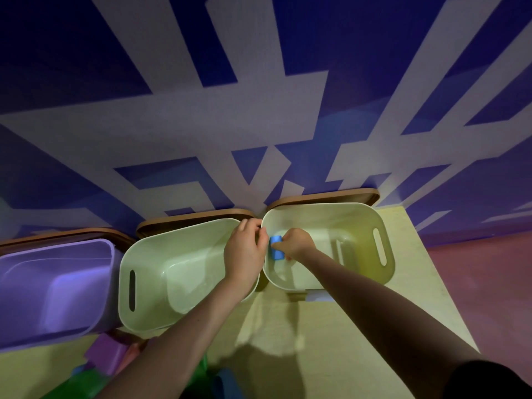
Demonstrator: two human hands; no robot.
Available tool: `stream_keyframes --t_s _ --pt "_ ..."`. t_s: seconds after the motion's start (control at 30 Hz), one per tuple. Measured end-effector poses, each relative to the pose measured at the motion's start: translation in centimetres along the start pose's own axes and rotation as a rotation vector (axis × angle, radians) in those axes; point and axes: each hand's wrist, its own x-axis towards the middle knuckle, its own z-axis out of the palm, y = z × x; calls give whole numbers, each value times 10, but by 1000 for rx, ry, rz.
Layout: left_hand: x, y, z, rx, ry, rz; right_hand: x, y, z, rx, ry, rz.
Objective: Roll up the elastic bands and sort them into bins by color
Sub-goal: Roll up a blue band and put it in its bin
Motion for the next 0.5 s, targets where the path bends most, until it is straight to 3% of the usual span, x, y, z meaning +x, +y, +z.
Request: stream_keyframes --t_s 0.5 --pt "1 -2 2 -5 12 1 7 7 -9 11 -21 63"
